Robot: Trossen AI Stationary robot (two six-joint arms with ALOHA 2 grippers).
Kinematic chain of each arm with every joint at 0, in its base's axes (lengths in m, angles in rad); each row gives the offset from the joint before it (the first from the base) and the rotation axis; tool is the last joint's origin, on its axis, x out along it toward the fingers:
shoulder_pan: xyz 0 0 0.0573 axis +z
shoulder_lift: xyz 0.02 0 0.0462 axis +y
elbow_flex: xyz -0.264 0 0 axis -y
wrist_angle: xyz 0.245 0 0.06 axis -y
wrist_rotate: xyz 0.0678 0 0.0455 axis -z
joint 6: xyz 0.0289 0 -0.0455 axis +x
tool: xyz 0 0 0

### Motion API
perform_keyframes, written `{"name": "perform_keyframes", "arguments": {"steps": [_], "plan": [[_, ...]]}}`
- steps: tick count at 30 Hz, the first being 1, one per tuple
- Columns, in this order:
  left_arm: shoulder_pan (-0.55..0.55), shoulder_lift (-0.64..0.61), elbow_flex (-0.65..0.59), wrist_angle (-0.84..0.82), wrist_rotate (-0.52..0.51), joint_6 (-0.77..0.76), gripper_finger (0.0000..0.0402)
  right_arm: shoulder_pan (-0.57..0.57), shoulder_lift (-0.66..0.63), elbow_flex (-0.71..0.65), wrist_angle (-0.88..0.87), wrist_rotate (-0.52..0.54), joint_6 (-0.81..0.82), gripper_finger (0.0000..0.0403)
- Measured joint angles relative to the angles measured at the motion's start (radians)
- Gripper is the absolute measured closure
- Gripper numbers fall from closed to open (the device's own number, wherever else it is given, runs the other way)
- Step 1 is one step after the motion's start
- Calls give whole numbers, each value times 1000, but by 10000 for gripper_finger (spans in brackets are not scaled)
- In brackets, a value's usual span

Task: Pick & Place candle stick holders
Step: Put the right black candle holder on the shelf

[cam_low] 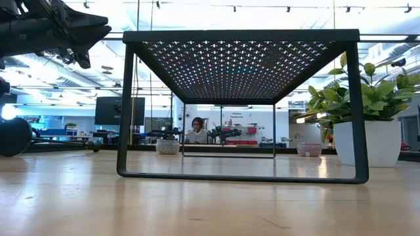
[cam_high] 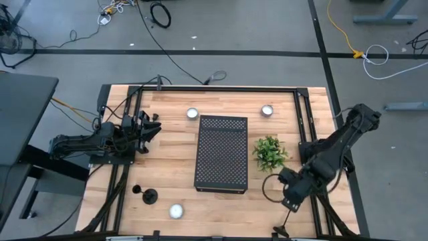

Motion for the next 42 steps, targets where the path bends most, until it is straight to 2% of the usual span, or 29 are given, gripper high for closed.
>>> {"name": "perform_keyframes", "arguments": {"steps": [12, 16, 21, 25, 29, 36, 42], "plan": [[0, 0, 0, 1, 3, -54, 307, 77, 146, 0, 101, 14, 417, 375], [0, 0, 0, 1, 9, -109, 307, 94, 190, -1, 142, 13, 547, 344], [0, 0, 0, 1, 34, -178, 307, 115, 232, -1, 170, -1, 678, 283], [0, 0, 0, 0, 74, -186, 307, 112, 288, -1, 167, -4, 696, 241], [0, 0, 0, 0, 146, -218, 307, 104, 355, -1, 183, 0, 696, 217], [0, 0, 0, 0, 208, -287, 307, 102, 393, -1, 258, -51, 724, 206], [0, 0, 0, 0, 244, -305, 307, 102, 393, -1, 242, -37, 725, 206]]}}
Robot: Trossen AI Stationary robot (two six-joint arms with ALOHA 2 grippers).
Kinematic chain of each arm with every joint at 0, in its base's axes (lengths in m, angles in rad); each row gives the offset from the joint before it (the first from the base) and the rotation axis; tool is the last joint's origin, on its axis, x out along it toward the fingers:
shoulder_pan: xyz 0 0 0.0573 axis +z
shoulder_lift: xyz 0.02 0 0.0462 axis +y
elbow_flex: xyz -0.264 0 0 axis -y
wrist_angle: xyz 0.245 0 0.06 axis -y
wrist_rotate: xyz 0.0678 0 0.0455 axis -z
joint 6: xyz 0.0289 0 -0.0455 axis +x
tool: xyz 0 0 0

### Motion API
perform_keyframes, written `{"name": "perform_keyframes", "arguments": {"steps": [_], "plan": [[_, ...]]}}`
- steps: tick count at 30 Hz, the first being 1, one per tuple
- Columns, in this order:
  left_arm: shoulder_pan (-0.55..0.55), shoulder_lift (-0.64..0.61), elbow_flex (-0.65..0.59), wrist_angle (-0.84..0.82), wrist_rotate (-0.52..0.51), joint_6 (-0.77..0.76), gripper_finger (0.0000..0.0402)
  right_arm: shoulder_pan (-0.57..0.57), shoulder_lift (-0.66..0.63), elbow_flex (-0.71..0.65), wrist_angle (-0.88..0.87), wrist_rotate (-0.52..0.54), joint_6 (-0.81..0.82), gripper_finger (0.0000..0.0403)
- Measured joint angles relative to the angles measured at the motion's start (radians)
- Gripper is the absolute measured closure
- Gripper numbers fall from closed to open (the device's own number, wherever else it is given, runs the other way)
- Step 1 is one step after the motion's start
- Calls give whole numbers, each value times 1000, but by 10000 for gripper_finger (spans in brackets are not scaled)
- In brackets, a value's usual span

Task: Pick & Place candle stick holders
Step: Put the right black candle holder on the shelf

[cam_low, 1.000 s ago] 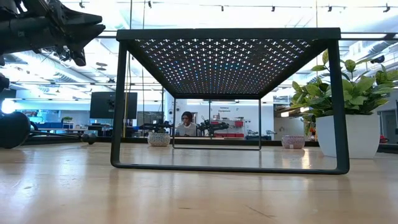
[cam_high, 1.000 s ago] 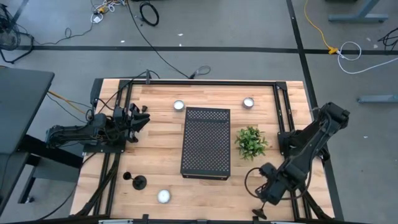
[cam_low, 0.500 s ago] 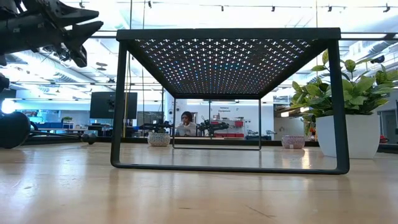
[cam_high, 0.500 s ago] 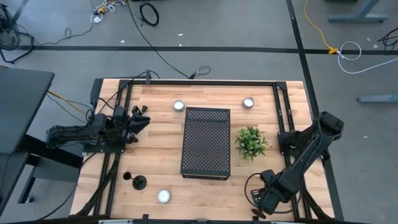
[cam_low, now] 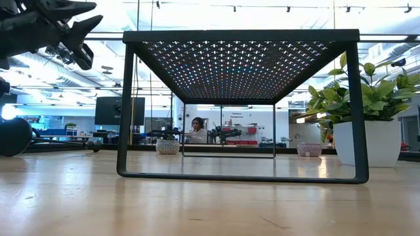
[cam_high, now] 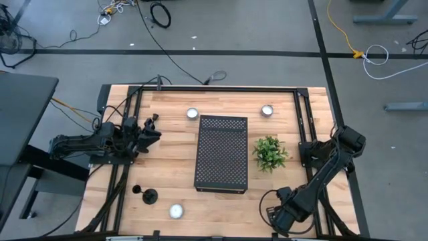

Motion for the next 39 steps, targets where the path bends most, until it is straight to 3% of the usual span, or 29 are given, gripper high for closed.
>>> {"name": "perform_keyframes", "arguments": {"steps": [8, 20, 24, 30, 35, 39], "plan": [[0, 0, 0, 0, 12, -5, 307, 9, 0, -18, -17, 20, 5, 207], [0, 0, 0, 0, 30, -6, 307, 30, 0, -180, 195, 13, 16, 210], [0, 0, 0, 0, 30, -5, 307, 31, -4, -215, 209, -46, 16, 248], [0, 0, 0, 0, 30, -5, 307, 32, -3, -230, 179, -78, -5, 383], [0, 0, 0, -1, 30, -4, 307, 31, -6, -232, 160, -99, -9, 391], [0, 0, 0, -1, 29, -4, 307, 31, -24, -224, 148, -55, -47, 395]]}}
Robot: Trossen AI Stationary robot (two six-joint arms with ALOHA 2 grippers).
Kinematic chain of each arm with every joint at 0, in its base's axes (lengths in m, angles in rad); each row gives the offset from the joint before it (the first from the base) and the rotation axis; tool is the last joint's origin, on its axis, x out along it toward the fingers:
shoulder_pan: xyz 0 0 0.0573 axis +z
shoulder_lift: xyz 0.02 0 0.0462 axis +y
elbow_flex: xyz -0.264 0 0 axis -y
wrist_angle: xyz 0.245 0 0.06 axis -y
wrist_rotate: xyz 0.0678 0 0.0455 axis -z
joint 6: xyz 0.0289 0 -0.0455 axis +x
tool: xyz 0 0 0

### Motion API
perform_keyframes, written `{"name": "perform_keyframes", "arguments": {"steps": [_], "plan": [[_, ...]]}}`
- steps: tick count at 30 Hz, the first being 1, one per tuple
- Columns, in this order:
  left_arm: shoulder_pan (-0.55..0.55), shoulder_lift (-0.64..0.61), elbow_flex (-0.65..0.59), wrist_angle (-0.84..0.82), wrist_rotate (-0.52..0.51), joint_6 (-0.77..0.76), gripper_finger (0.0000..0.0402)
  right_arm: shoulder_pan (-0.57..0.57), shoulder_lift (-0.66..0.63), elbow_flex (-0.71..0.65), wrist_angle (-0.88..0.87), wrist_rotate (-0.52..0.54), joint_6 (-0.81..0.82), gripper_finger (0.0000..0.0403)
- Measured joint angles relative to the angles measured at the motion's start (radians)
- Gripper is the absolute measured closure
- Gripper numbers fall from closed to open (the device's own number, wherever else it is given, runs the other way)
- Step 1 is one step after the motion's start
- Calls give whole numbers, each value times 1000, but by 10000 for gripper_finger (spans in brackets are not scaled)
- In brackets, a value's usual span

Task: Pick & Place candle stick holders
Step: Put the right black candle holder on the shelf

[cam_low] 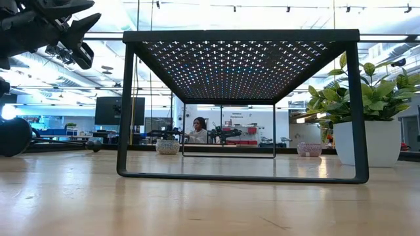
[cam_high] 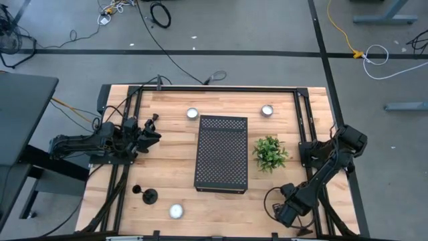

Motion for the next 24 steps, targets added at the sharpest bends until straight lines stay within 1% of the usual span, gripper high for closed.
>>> {"name": "perform_keyframes", "arguments": {"steps": [4, 10, 19, 24], "plan": [[0, 0, 0, 0, 0, 0, 307, -9, -29, 38, -17, 32, -48, 398], [0, 0, 0, 0, 0, 1, 307, -7, -97, 107, -42, 106, -114, 400], [0, 0, 0, 0, 0, 1, 307, -11, -222, 218, -89, 416, -292, 401], [0, 0, 0, 0, 0, 1, 307, -32, -290, 295, -102, 593, -478, 401]]}}
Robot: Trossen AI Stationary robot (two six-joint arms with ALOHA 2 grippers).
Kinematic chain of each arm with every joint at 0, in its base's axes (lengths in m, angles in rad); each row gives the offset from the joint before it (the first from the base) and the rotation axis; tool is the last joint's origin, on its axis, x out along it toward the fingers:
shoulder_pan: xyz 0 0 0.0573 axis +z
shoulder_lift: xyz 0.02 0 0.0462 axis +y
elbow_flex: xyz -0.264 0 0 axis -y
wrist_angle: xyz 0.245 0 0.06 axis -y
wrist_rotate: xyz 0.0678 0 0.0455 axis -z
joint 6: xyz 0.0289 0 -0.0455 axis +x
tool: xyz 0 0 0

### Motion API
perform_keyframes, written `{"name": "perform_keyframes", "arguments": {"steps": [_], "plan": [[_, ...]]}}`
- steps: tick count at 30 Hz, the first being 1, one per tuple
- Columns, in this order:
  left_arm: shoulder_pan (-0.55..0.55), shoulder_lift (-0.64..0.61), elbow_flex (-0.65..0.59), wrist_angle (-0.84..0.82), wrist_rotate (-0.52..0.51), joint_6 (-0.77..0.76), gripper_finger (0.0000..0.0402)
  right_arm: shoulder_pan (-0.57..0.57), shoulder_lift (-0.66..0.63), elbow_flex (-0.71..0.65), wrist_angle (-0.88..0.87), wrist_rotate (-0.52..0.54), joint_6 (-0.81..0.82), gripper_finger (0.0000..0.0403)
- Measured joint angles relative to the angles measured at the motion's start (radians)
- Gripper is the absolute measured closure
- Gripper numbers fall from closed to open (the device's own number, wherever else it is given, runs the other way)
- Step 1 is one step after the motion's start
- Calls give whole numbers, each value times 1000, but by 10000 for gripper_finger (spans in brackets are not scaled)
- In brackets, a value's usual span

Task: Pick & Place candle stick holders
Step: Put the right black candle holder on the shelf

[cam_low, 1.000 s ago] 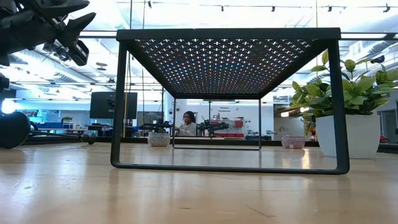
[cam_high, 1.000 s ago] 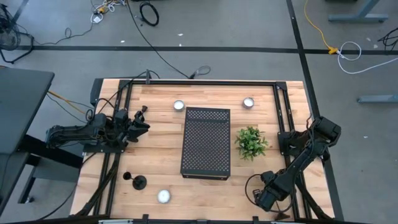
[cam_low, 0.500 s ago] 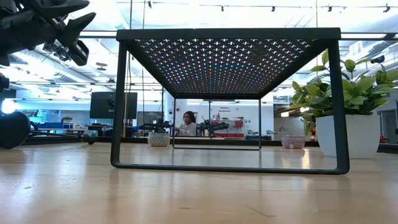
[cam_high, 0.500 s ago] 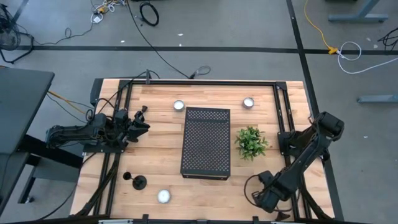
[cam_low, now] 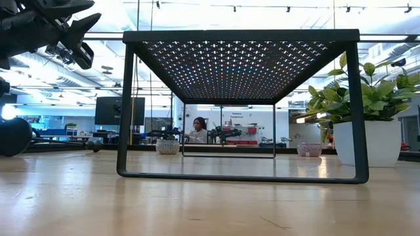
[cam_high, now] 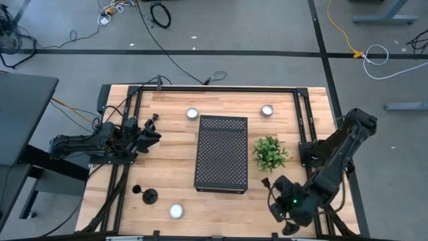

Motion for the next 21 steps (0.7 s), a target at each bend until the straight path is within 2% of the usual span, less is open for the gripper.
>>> {"name": "perform_keyframes", "arguments": {"steps": [6, 11, 16, 21], "plan": [[0, 0, 0, 0, 0, 0, 307, -53, -56, 129, 5, 269, -408, 401], [0, 0, 0, 0, -4, 0, 307, -103, -62, 204, 7, 440, -737, 401], [0, 0, 0, 0, -5, 0, 307, -156, -61, 210, 119, 636, -1046, 401], [0, 0, 0, 0, -8, 2, 307, -218, -62, 179, 261, 833, -1273, 402]]}}
